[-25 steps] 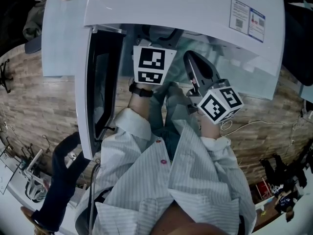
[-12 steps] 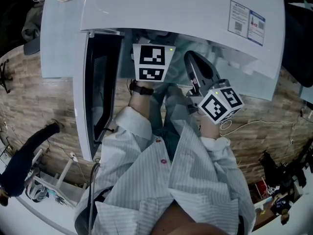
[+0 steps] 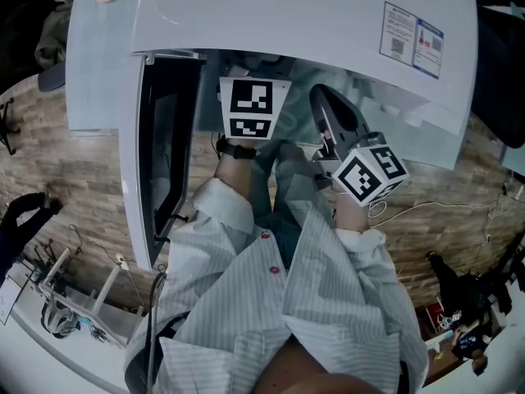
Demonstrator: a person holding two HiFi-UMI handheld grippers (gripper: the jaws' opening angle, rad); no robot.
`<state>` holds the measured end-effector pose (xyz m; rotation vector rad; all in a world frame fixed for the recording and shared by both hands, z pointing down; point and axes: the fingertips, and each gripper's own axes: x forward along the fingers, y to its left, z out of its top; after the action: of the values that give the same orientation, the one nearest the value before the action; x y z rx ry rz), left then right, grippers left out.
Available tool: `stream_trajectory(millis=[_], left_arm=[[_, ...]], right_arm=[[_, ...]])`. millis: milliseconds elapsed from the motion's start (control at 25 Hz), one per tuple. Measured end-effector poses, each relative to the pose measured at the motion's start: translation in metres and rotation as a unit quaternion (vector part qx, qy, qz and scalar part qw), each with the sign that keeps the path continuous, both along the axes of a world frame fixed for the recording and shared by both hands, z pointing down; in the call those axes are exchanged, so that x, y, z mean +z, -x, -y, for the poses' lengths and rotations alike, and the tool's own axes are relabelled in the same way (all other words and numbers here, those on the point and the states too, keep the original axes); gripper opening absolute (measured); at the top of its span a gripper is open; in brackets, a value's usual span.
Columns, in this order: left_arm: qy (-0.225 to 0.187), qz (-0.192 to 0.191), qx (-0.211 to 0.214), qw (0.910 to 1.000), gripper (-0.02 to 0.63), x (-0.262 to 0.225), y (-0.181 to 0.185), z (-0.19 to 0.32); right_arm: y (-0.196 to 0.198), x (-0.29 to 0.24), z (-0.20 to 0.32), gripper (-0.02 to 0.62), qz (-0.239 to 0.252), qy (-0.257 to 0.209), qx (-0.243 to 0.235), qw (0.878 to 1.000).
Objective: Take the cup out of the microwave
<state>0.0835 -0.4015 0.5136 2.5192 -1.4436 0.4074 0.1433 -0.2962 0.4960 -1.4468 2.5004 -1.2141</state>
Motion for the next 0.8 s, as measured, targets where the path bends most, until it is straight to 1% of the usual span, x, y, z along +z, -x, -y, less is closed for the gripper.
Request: stream_trajectory(millis=[440, 800], left_arm=[[-0.02, -0.008, -0.009, 0.9997, 0.359, -0.003, 0.005, -0.013], [-0.026, -0.018, -0.019, 0.9993, 0.359, -0.008, 0.01, -0.03]], right_arm=[[-0.002, -0.001, -0.006, 0.035, 0.001, -0.001, -0.003, 1.0], [0.0, -0.003, -0.018, 0.034, 0.0, 0.001, -0.01, 1.0]])
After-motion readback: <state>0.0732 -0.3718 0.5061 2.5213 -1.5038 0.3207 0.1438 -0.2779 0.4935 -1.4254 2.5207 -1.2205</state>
